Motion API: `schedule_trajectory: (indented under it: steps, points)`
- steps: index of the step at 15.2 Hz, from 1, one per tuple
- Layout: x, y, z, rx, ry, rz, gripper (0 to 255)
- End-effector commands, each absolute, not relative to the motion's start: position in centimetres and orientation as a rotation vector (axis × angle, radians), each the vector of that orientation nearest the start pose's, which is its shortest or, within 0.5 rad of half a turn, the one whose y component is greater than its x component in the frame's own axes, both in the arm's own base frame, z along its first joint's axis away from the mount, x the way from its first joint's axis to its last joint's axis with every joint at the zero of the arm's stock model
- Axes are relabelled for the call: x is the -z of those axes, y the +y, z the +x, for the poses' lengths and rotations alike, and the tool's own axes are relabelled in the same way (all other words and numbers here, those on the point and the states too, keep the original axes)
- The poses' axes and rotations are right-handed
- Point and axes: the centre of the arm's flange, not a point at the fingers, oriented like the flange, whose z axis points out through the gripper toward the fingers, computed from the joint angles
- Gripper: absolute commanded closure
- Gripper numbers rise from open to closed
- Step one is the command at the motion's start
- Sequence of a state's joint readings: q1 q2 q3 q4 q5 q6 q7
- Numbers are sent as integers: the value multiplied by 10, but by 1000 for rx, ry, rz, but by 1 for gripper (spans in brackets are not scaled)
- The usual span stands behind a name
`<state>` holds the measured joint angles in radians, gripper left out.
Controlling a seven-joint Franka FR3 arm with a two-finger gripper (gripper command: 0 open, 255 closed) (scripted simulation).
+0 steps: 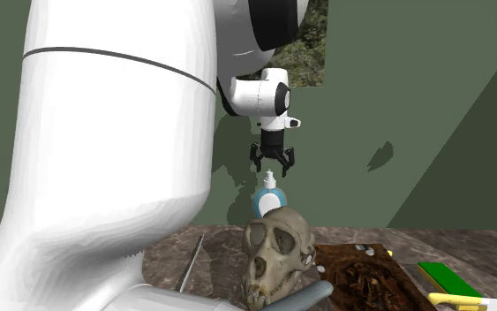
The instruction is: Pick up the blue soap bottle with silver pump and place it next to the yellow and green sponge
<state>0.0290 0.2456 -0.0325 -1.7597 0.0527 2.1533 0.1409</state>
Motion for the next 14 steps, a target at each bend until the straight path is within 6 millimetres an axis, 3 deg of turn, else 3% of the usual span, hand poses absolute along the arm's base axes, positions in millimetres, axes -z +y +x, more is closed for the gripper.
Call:
schedule_trajectory:
  steps: [1,3,11,12,14]
  points:
    - [-429,2,645,225,260,-3074,0]
    - [-416,2,647,225,260,-3074,0]
    - [-416,2,647,225,260,-3074,0]
    - [-416,2,647,225,260,-3074,255]
    - [-416,2,647,225,260,-3074,255]
